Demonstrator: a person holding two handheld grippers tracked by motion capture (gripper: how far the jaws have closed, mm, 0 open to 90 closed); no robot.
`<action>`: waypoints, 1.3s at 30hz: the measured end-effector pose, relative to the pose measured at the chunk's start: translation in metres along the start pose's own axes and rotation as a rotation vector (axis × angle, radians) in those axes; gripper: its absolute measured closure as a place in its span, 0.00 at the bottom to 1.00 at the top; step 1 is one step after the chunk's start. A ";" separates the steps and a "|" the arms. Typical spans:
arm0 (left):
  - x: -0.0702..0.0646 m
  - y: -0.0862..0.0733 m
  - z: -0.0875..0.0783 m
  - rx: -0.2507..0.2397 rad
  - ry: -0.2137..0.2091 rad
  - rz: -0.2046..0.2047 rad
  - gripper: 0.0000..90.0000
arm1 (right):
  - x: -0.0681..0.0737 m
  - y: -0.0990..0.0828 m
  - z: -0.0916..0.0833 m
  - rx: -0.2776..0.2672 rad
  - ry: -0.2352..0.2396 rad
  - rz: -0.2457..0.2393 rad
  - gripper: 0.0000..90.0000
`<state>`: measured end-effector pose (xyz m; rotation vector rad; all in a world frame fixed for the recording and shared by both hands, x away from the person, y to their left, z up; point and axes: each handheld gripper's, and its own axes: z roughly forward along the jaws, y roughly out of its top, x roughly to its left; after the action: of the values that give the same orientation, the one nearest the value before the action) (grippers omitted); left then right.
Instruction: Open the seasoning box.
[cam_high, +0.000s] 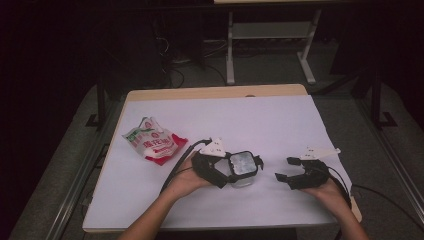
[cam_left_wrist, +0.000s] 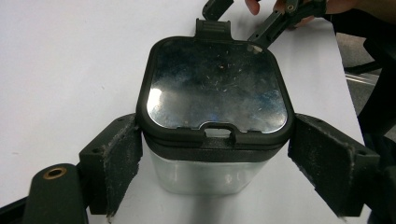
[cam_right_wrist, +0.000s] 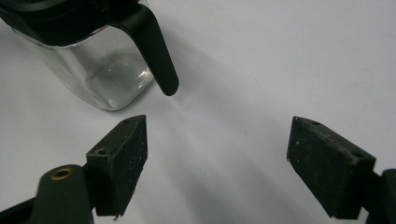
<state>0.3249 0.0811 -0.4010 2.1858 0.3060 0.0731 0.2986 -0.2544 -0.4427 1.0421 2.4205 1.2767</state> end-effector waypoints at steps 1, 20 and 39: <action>0.000 0.000 0.000 0.000 0.000 0.000 0.20 | 0.000 0.000 0.000 0.000 0.000 0.000 0.22; -0.001 0.004 -0.006 -0.027 0.005 -0.005 0.21 | 0.000 0.000 0.001 0.002 0.000 -0.001 0.22; -0.003 0.011 -0.011 -0.078 -0.059 0.029 0.43 | 0.001 0.000 0.000 -0.002 0.003 0.000 0.22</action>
<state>0.3222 0.0828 -0.3852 2.1107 0.2339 0.0362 0.2978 -0.2541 -0.4427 1.0405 2.4209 1.2817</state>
